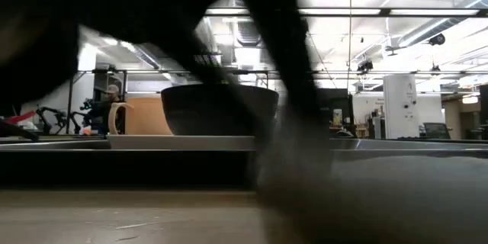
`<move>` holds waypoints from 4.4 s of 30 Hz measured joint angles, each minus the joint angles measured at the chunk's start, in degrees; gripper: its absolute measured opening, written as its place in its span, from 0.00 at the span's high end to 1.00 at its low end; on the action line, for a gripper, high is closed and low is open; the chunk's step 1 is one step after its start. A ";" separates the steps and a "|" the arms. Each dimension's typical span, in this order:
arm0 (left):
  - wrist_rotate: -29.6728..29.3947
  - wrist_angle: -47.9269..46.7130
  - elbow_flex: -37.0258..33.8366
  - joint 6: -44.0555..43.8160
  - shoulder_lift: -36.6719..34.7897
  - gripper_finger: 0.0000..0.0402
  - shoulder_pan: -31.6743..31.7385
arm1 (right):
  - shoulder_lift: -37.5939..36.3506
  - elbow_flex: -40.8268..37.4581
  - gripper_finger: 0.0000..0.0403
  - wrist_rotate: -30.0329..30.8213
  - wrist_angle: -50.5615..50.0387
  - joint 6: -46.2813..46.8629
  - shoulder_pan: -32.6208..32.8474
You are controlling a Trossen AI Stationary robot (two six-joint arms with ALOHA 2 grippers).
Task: Set up tray
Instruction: Put the gray table napkin on the serving tray
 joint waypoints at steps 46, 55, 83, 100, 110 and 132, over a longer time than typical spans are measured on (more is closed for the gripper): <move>15.70 -44.83 22.44 75.42 -21.47 1.00 14.20 | 17.05 -0.02 0.57 -1.33 28.90 -0.88 -3.78; 15.98 -53.47 22.42 82.27 -25.00 1.00 15.32 | 25.29 0.00 0.56 -10.65 46.63 -3.15 -8.70; 3.83 -51.74 22.42 116.74 -27.46 1.00 15.25 | 42.21 16.78 0.43 -18.05 51.20 1.78 -10.95; -4.59 -50.69 22.42 118.79 -27.85 1.00 14.16 | 44.05 17.11 0.44 -18.48 49.21 4.68 -12.76; -7.90 -50.78 22.42 116.71 -27.93 1.00 14.16 | 44.56 17.03 0.45 -19.48 47.45 5.66 -12.73; -8.10 -50.77 22.42 116.58 -28.52 0.99 14.14 | 43.78 17.03 0.97 -20.87 42.31 5.36 -12.59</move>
